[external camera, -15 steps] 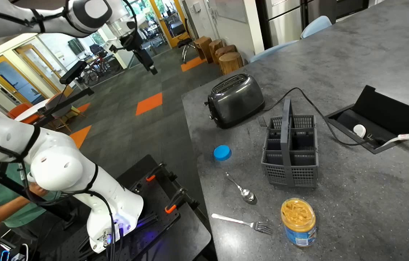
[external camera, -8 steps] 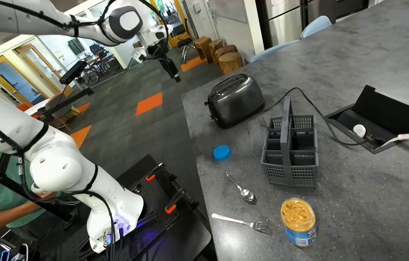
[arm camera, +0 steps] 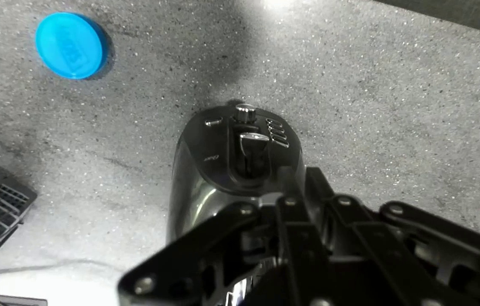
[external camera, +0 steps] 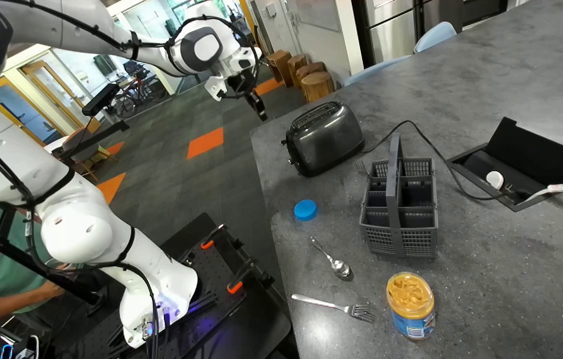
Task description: Push the lever on the black toaster downwards
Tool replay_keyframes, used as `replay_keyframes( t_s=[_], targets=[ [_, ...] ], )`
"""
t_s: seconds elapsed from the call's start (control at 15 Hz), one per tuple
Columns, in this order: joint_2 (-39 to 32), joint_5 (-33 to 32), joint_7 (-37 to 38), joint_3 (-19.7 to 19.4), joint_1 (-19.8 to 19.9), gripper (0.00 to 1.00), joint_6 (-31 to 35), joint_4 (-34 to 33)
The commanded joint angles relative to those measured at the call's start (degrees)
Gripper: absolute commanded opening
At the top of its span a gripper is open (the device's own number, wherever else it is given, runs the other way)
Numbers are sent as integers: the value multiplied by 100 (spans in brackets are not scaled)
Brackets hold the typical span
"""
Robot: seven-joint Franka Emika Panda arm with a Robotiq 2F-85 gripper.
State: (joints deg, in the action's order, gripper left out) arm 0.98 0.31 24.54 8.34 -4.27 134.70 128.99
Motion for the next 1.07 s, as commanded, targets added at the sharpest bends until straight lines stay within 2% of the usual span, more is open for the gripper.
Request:
replay_keyframes(
  t_s=[0.0, 0.27, 0.33, 1.0],
  targets=[
    [-143, -368, 458, -120, -40, 0, 344, 125],
    [-52, -495, 846, -190, -76, 0, 396, 386],
    [-213, -404, 573, -197, -68, 1, 309, 202],
    [-477, -498, 791, -210, -102, 0, 557, 235]
  ],
)
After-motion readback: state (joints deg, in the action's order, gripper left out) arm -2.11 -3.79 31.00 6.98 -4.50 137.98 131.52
